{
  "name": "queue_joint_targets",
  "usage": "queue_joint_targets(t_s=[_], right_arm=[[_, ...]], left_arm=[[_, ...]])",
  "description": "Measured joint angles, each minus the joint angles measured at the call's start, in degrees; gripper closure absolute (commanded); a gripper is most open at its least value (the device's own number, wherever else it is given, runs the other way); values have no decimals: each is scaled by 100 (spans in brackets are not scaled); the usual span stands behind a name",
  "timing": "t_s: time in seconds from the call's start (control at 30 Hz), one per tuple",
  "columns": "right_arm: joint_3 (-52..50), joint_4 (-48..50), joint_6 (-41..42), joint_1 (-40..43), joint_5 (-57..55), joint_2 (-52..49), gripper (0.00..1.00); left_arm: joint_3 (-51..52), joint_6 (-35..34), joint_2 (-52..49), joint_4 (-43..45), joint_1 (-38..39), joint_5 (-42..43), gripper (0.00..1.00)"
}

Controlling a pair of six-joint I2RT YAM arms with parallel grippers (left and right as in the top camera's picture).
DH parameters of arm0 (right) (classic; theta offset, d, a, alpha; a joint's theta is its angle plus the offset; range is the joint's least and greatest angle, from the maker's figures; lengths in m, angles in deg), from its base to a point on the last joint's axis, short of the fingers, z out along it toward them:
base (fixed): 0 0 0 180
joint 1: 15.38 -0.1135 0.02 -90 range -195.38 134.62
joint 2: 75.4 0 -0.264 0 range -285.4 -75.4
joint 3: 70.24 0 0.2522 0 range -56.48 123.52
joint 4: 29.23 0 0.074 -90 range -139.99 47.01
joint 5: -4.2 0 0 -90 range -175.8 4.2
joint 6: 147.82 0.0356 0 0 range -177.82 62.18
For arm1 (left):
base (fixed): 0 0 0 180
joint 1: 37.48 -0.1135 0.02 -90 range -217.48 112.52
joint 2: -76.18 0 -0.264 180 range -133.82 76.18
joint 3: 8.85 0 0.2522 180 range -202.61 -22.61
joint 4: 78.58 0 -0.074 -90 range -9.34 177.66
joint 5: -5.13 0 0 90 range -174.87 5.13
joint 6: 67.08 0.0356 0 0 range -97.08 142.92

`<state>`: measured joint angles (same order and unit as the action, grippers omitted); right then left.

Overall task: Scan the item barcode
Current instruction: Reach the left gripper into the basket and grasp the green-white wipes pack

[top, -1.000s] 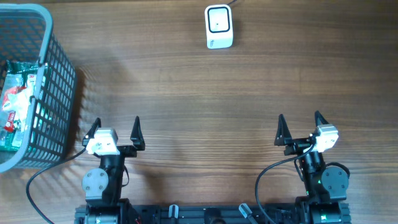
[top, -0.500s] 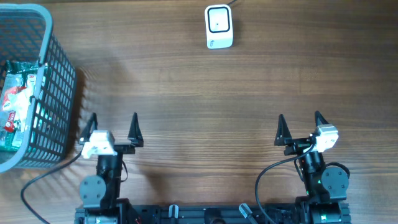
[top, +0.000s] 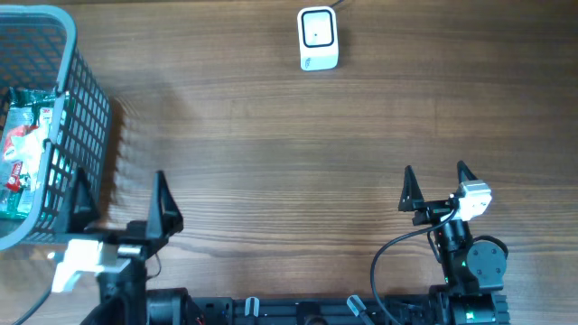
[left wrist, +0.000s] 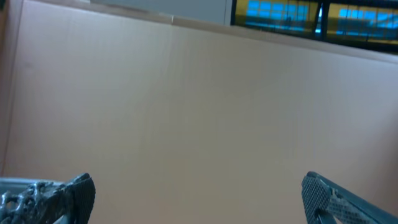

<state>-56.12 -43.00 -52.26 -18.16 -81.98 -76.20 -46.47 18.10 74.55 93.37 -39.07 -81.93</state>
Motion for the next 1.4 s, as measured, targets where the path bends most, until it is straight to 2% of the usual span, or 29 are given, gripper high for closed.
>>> queue_joint_targets(t_s=[0.17,0.27,0.4,0.57,0.67,0.87,1.13,1.4], right_arm=[[0,-2,0,0,0,0,0],[-2,-2,0,0,0,0,0],[-2,0,0,0,-2,0,0],[0,-2,0,0,-2,0,1],[-2,-2,0,0,-2,0,0],[0,-2,0,0,-2,0,0],[-2,-2,0,0,-2,0,0],[-2,-2,0,0,-2,0,0]], left_arm=[[-1357,0,-719,-826,0,13,0],[-2271,-4,-1397,-1655,2,20,0],[-3617,-11,-2500,-3257,2,170,0],[-5460,-20,-4378,-5403,2,304,0],[-6111,-20,-5372,-6002,2,317,0],[-6253,-20,-6579,-6022,2,269,0],[-6253,-17,-6865,-5899,-118,-682,0],[-6253,-20,-6883,-5845,-1604,-1078,0]])
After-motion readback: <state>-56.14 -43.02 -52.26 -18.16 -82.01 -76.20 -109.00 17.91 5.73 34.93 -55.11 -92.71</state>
